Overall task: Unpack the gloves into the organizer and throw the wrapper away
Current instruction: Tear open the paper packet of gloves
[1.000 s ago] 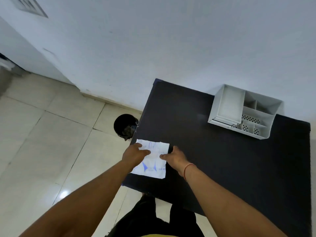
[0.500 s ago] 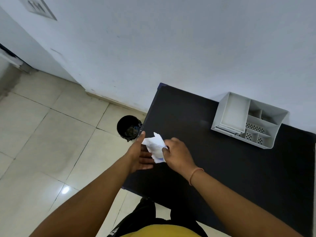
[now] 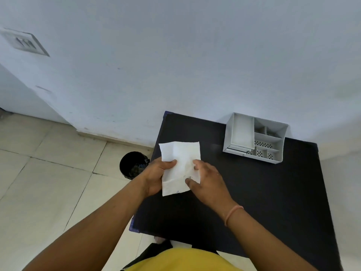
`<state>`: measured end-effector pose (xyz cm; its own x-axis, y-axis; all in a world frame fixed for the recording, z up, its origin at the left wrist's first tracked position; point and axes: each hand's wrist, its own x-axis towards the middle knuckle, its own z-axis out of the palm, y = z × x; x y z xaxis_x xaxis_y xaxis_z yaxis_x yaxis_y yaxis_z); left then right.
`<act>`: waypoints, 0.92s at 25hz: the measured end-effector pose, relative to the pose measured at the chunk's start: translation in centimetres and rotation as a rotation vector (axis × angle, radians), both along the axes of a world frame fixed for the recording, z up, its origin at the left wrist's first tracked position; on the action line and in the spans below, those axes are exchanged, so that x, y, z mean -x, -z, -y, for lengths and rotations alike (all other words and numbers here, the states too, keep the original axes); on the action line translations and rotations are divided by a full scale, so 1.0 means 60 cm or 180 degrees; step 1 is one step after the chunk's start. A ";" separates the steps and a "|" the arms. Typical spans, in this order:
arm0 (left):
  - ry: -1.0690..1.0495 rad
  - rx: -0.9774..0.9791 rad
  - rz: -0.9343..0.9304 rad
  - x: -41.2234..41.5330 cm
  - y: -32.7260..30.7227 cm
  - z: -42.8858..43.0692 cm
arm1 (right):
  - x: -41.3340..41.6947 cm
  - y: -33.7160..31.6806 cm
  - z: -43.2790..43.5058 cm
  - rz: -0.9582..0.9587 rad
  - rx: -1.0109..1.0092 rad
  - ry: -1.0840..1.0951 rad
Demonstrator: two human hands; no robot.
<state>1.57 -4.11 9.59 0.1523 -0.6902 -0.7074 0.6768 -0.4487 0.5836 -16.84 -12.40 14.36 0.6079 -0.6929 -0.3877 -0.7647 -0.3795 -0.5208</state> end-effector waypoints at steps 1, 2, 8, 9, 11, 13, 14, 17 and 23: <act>0.0056 0.0033 0.0029 0.001 0.000 -0.004 | -0.002 0.000 0.001 -0.0054 -0.0255 0.0175; 0.0071 0.0027 0.0060 0.003 -0.003 -0.009 | -0.003 -0.004 -0.001 0.0027 -0.0603 0.0423; -0.0055 0.0055 0.0005 0.009 -0.010 -0.040 | 0.021 -0.014 -0.021 0.0692 -0.1374 0.0707; -0.0054 0.0064 -0.0015 0.011 -0.012 -0.043 | 0.023 -0.015 -0.025 0.0707 -0.1295 0.0684; -0.0077 0.0103 -0.0054 0.016 -0.019 -0.048 | 0.025 -0.013 -0.031 0.0561 -0.1071 0.0569; -0.0017 0.0168 -0.0059 0.020 -0.029 -0.050 | 0.024 -0.015 -0.033 0.0404 -0.0953 0.0508; 0.0090 0.0186 -0.0005 0.023 -0.035 -0.052 | 0.025 -0.016 -0.031 0.0370 -0.0974 0.0524; 0.0754 0.0165 0.0390 0.033 -0.058 -0.055 | 0.031 -0.024 -0.024 0.0326 -0.1339 0.0537; 0.0586 0.0029 0.0583 0.042 -0.071 -0.045 | 0.075 -0.039 -0.018 0.0603 -0.2144 0.0622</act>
<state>-0.95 -1.40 13.84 0.1485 -0.7245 -0.6731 0.4667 -0.5488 0.6936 -21.34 -11.33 16.73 0.5965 -0.4437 -0.6688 -0.6592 0.2046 -0.7236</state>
